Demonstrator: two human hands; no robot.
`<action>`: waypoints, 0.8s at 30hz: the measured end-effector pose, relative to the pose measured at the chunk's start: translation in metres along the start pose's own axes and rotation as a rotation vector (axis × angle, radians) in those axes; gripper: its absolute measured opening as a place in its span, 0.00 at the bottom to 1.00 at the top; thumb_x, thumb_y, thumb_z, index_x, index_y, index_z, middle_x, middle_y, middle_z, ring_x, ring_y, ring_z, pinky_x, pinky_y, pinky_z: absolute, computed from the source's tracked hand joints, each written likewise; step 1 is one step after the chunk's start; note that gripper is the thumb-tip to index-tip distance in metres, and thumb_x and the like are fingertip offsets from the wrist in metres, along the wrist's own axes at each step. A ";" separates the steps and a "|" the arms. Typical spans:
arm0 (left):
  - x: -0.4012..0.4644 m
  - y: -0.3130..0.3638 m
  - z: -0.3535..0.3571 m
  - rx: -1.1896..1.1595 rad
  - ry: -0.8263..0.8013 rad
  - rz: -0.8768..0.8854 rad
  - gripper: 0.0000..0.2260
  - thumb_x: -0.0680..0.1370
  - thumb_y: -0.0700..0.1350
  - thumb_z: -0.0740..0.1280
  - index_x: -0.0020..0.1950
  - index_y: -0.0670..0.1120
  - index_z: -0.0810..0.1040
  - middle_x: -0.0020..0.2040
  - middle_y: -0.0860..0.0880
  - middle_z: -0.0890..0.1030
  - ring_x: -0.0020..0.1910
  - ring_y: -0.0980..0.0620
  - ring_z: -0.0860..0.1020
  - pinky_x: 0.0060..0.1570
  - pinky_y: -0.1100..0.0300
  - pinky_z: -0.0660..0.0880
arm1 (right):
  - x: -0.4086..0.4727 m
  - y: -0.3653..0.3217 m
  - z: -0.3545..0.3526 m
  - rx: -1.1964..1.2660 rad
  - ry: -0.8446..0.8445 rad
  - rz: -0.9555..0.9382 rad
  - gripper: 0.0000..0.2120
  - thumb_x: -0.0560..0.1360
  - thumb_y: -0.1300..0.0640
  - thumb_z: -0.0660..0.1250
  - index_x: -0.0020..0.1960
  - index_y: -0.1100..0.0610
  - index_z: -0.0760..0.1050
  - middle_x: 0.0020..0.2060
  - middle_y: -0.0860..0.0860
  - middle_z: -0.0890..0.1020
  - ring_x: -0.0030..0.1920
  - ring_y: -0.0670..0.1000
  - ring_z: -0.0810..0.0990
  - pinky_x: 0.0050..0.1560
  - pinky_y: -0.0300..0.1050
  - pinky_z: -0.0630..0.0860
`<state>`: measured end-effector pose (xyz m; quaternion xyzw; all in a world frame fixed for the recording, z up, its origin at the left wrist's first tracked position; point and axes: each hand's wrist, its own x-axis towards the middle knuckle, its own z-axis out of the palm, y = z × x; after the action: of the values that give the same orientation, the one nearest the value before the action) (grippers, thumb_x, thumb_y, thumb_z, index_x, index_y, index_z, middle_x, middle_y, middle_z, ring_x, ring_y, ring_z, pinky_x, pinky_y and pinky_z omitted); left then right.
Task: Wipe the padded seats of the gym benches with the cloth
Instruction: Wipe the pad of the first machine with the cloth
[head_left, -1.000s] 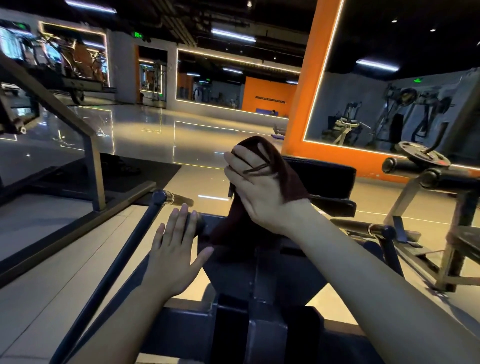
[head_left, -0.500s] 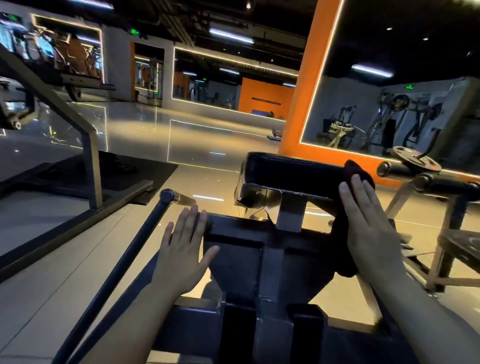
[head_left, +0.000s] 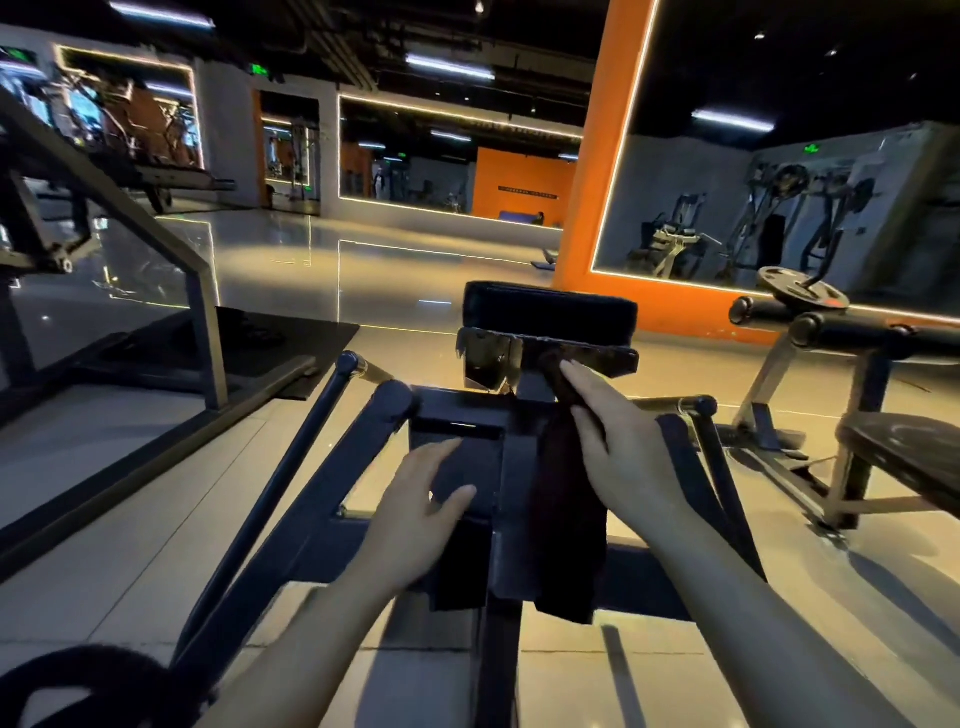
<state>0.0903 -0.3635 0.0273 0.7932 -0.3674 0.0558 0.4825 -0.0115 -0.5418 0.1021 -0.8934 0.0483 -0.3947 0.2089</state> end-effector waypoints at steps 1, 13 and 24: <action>-0.010 0.016 -0.003 -0.106 0.012 -0.021 0.19 0.80 0.48 0.65 0.71 0.55 0.67 0.67 0.57 0.69 0.62 0.65 0.67 0.52 0.82 0.61 | -0.005 -0.012 -0.001 0.035 0.011 -0.009 0.21 0.81 0.65 0.60 0.73 0.54 0.69 0.69 0.46 0.72 0.71 0.42 0.67 0.71 0.31 0.61; -0.144 0.107 -0.068 -0.486 -0.002 -0.138 0.12 0.77 0.52 0.66 0.60 0.60 0.73 0.58 0.53 0.75 0.55 0.59 0.76 0.50 0.68 0.75 | -0.088 -0.146 -0.037 0.375 0.078 -0.046 0.12 0.81 0.58 0.61 0.62 0.48 0.75 0.50 0.33 0.76 0.53 0.30 0.74 0.50 0.24 0.69; -0.255 0.134 -0.156 -0.478 0.082 -0.194 0.08 0.75 0.43 0.72 0.51 0.48 0.77 0.42 0.52 0.78 0.41 0.61 0.78 0.37 0.71 0.71 | -0.156 -0.253 -0.057 0.585 0.086 -0.062 0.09 0.80 0.58 0.64 0.57 0.47 0.76 0.48 0.37 0.79 0.52 0.34 0.76 0.50 0.28 0.72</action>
<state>-0.1378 -0.1385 0.0937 0.6854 -0.2724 -0.0469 0.6737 -0.1794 -0.2918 0.1340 -0.7787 -0.0863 -0.4356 0.4432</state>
